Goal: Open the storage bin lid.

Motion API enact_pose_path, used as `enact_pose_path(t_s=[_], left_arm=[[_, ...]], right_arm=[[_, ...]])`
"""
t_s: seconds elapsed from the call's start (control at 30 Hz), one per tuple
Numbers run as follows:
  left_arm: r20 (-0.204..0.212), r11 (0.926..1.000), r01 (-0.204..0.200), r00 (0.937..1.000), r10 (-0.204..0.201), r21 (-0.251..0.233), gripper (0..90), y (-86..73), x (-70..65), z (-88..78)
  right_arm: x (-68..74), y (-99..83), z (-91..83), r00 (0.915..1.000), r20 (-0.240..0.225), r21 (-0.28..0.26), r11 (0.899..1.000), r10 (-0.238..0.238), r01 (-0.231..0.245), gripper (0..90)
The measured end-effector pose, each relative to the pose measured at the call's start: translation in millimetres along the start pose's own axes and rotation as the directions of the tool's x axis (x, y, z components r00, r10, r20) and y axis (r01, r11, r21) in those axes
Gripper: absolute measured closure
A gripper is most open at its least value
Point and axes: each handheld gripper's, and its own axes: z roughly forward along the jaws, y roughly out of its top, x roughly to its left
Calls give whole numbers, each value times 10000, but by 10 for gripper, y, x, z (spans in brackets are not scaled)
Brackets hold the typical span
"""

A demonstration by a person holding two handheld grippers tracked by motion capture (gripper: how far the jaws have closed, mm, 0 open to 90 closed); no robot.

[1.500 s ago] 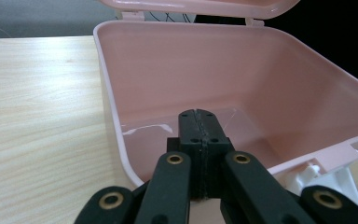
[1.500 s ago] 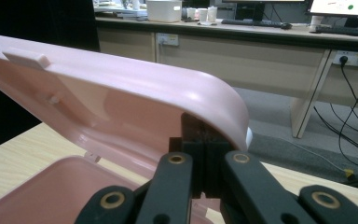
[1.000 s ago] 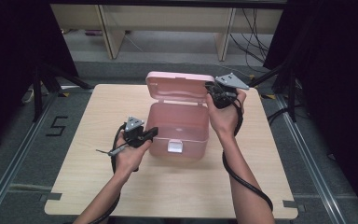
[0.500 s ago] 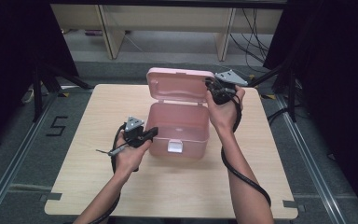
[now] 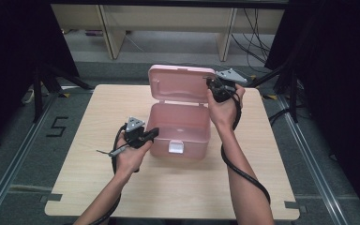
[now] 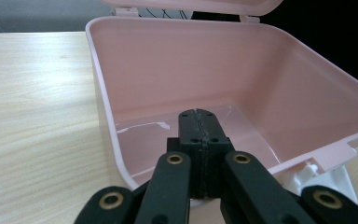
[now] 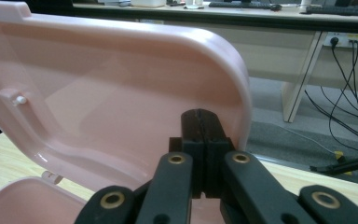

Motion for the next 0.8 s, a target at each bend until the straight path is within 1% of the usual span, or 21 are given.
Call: enact_pose_path(t_s=[0.03,0.07,0.1,0.13,0.2,0.23,0.27,0.3,0.33,0.37,0.4,0.47,0.57,0.63,0.67,0.7,0.73,0.77,0.8], left_arm=[[-4,10000,-3,10000,3,8,899,1,0,0],[0,10000,-6,10000,6,6,899,0,0,0],[4,10000,-11,10000,11,10,899,1,0,0],[6,10000,-13,10000,13,9,898,1,1,0],[5,10000,-4,10000,4,5,898,0,0,0],[-4,10000,-14,10000,14,-1,899,0,0,-1],[-1,10000,-12,10000,12,-1,899,0,0,-1],[12,10000,-10,10000,10,7,899,1,1,0],[9,10000,-17,10000,17,8,898,1,1,1],[8,10000,-21,10000,21,8,898,1,0,1],[8,10000,-12,10000,12,6,898,1,1,1],[6,10000,-21,10000,21,6,899,1,0,0],[10,10000,-11,10000,11,5,899,1,1,1],[8,10000,-18,10000,17,7,898,1,1,1],[10,10000,-15,10000,15,6,898,1,1,1],[9,10000,-20,10000,20,5,898,1,1,1],[8,10000,-26,10000,26,9,898,1,1,1],[8,10000,-20,10000,20,2,898,1,1,1],[7,10000,-18,10000,18,1,899,0,0,1]], right_arm=[[9,-1,4,9998,60,54,9998,189,-189,900],[5,3,21,9997,33,106,9996,254,-254,900],[6,4,24,9996,82,155,9995,260,-261,900],[-6,3,40,9999,59,139,9998,147,-148,900],[-9,-1,60,9998,78,229,9995,202,-204,900],[-21,-9,76,9999,84,204,9997,102,-103,900],[-9,-16,84,9992,139,279,9989,363,-367,900],[-7,-18,86,9990,161,289,9987,412,-416,900],[-21,-16,99,9996,128,232,9994,242,-245,900],[-23,-11,103,9997,139,249,9995,200,-203,900],[-11,-8,108,9992,177,281,9989,370,-375,900],[-27,-2,126,9997,152,268,9995,178,-183,900],[-34,-2,150,9994,150,284,9991,304,-308,900],[-44,2,161,9996,183,294,9994,199,-204,900],[-37,2,166,9992,201,335,9988,342,-349,900],[-44,5,174,9994,203,332,9991,265,-271,900],[-42,3,183,9992,209,314,9989,344,-351,900],[-51,3,192,9994,260,299,9993,214,-222,900],[-53,3,204,9995,251,271,9994,208,-215,900]])
